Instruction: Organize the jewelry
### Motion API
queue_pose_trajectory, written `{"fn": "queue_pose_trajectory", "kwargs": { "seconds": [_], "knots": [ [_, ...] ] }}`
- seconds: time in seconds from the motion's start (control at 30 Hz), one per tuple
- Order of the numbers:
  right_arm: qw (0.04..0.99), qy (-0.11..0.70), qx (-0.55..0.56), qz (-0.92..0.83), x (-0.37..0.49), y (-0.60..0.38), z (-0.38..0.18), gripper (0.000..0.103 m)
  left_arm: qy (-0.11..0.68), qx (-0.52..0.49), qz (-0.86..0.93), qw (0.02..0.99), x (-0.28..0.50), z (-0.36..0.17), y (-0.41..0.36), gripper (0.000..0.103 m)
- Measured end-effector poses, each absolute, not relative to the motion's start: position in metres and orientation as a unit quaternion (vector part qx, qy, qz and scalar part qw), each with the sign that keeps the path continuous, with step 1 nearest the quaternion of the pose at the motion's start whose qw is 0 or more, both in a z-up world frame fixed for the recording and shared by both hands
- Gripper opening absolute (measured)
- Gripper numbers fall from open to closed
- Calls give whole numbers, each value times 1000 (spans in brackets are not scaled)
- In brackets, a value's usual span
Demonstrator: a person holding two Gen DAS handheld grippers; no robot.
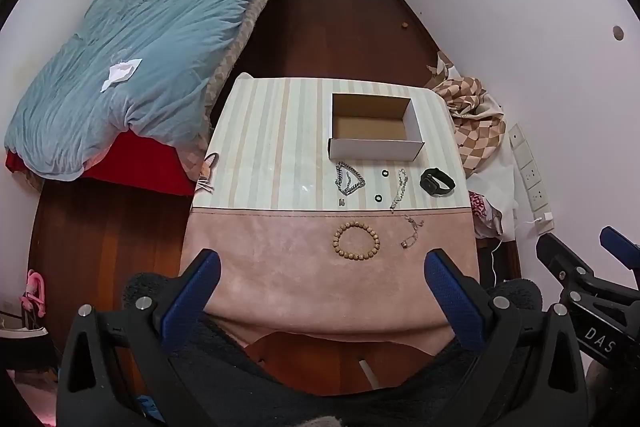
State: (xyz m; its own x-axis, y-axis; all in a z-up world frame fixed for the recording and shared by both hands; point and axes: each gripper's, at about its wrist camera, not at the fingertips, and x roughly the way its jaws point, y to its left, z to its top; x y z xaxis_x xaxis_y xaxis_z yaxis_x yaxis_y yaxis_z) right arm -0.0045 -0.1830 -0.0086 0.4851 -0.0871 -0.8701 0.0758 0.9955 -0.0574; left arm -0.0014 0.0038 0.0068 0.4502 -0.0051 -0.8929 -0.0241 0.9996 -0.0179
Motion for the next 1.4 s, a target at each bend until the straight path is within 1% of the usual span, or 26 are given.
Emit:
{"fn": "queue_pose_trajectory", "kwargs": {
  "seconds": [1.4],
  "knots": [
    [868, 495, -9, -37, -9, -183, 3, 103, 517, -16, 8, 856, -6, 16, 9, 103]
  ]
}}
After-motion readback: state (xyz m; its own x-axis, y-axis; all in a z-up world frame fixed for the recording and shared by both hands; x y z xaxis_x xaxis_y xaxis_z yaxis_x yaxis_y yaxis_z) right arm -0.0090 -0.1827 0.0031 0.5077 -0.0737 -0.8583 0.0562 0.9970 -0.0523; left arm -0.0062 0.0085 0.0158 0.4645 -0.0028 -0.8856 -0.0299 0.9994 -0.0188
